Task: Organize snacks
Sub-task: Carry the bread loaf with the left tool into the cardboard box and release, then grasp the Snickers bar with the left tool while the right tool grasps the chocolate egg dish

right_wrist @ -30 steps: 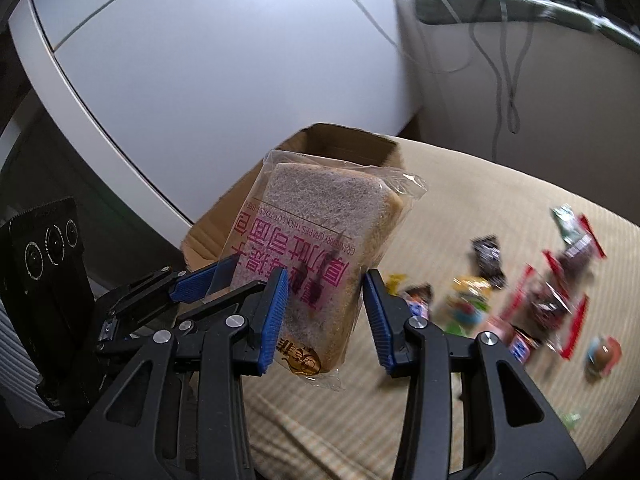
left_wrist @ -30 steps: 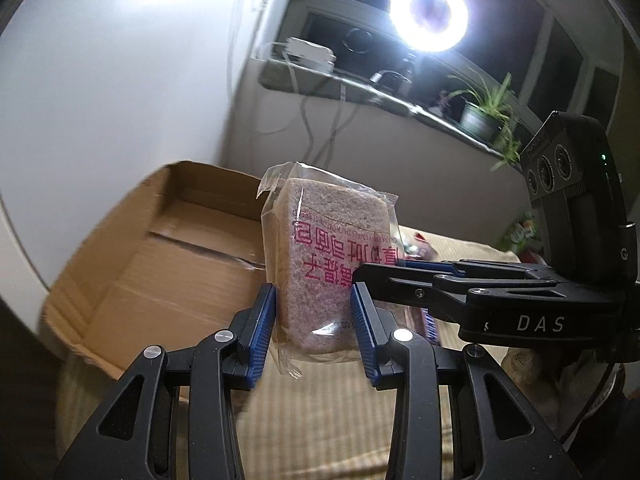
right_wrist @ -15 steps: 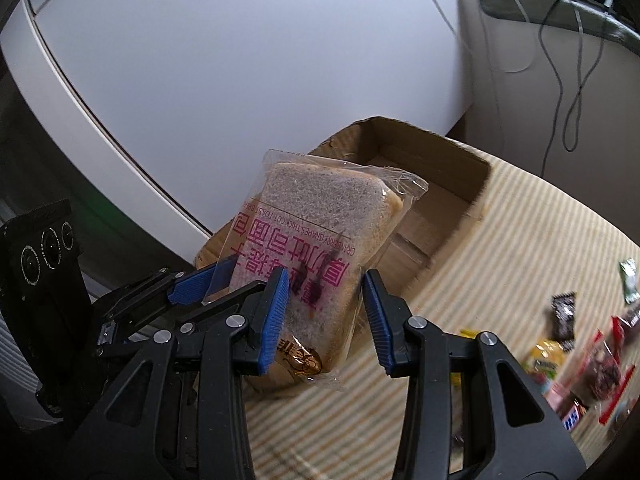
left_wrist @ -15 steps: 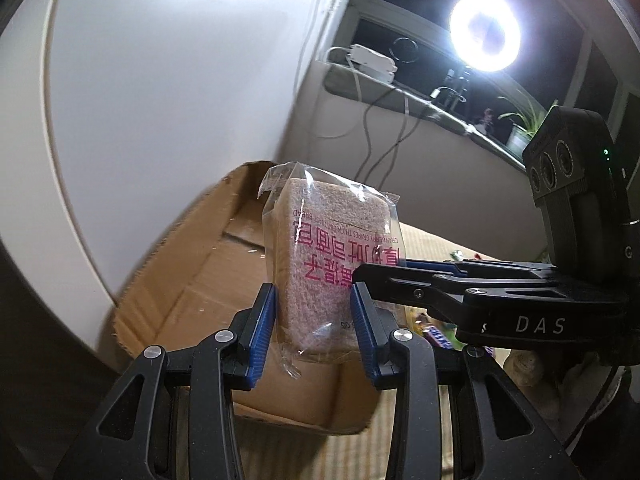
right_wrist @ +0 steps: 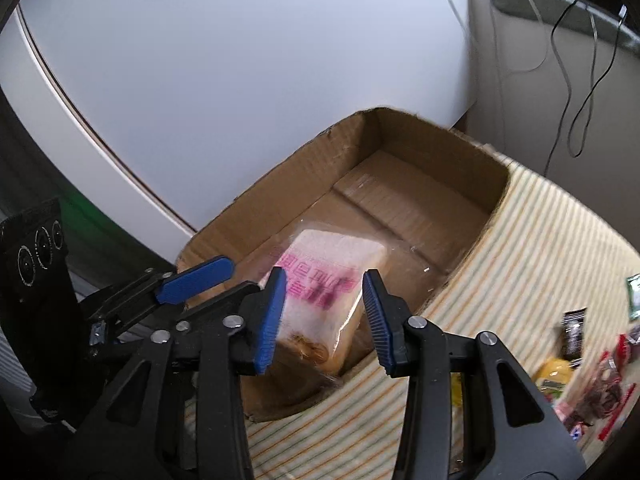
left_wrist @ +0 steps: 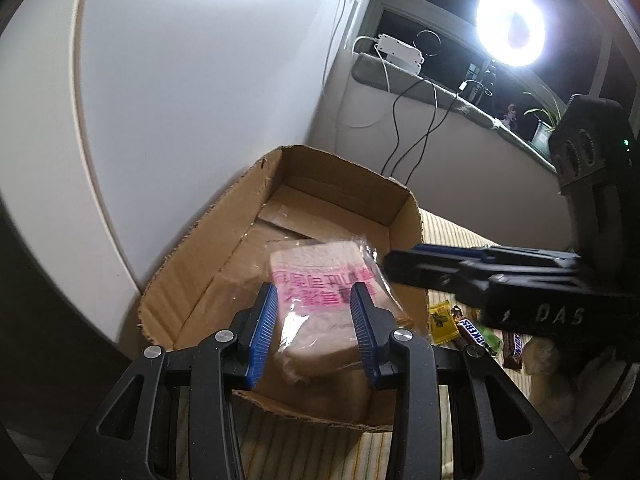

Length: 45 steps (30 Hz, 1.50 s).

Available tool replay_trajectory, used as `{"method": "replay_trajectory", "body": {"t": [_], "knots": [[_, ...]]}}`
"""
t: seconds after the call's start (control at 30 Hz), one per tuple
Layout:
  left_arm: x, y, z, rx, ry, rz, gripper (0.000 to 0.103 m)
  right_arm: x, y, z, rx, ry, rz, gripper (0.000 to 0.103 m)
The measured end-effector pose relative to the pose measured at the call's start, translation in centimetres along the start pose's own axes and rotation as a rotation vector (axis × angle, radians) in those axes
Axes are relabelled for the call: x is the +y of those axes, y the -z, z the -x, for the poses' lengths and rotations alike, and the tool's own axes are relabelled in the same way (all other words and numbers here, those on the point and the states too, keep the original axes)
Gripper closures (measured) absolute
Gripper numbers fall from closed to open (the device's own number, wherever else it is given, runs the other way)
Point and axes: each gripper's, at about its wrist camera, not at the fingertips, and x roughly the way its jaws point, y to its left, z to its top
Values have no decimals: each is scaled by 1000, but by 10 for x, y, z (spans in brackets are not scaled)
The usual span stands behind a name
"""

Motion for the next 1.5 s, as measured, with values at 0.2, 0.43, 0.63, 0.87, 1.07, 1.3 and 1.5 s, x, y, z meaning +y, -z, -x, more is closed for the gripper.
{"method": "replay_trajectory", "body": {"t": [0.2, 0.43, 0.63, 0.87, 1.07, 1.3, 1.5], "knots": [[-3, 1, 12, -24, -13, -2, 68, -11, 3, 20, -32, 22, -16, 59], [-23, 9, 24, -42, 4, -43, 68, -32, 24, 54, -81, 89, -31, 47], [-48, 15, 21, -32, 47, -74, 68, -62, 48, 88, -121, 166, -74, 43], [-82, 26, 9, 12, 99, -114, 68, -105, 84, 130, -158, 280, -126, 26], [-108, 36, -8, 61, 137, -139, 68, -148, 119, 158, -145, 370, -193, 26], [-145, 47, -25, 110, 186, -192, 68, -194, 159, 175, -107, 457, -274, 26], [-177, 56, -43, 151, 228, -239, 68, -218, 177, 175, -80, 511, -279, 28]]}}
